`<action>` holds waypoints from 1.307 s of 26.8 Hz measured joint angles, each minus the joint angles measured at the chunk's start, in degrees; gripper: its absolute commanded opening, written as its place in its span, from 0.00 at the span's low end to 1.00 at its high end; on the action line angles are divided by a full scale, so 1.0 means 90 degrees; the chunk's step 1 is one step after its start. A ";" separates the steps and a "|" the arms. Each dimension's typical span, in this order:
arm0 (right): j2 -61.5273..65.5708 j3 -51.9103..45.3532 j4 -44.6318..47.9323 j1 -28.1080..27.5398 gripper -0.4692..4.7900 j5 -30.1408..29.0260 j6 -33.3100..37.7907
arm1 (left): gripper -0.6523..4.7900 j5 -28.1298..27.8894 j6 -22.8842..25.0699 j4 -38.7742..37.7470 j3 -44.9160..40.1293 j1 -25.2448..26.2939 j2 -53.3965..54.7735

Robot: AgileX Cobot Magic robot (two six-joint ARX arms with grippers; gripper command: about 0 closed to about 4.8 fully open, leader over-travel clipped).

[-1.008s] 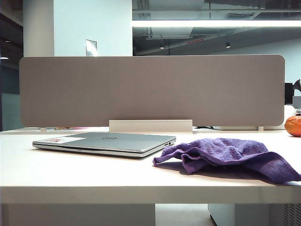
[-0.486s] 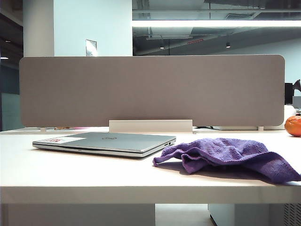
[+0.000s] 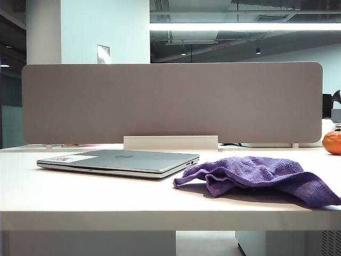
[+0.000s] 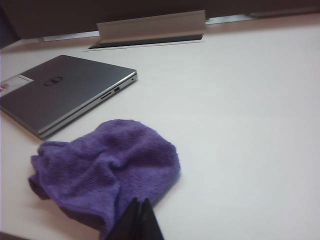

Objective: Pick up the purple rag and put it over the laptop.

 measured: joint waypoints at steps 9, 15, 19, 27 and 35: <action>0.0000 0.0000 0.0000 0.0000 0.13 -0.0058 0.0947 | 0.11 0.0019 -0.0738 -0.0338 0.0000 0.0000 0.0010; 0.0000 0.0000 0.0000 0.0000 0.13 -0.0061 0.0971 | 0.11 0.0872 -0.1491 -0.0340 0.0007 0.0000 0.0010; 0.0000 0.0000 0.0000 0.0000 0.13 -0.0061 0.0971 | 0.11 0.1503 -0.1535 -0.0386 0.0175 0.0000 0.0015; 0.0000 0.0000 0.0000 0.0000 0.13 -0.0061 0.0971 | 0.11 0.1649 -0.1547 -0.0313 0.0964 0.0000 0.0284; 0.0000 0.0000 0.0000 0.0000 0.13 -0.0063 0.0974 | 0.11 0.2038 -0.1554 -0.0104 0.1831 0.0000 0.1630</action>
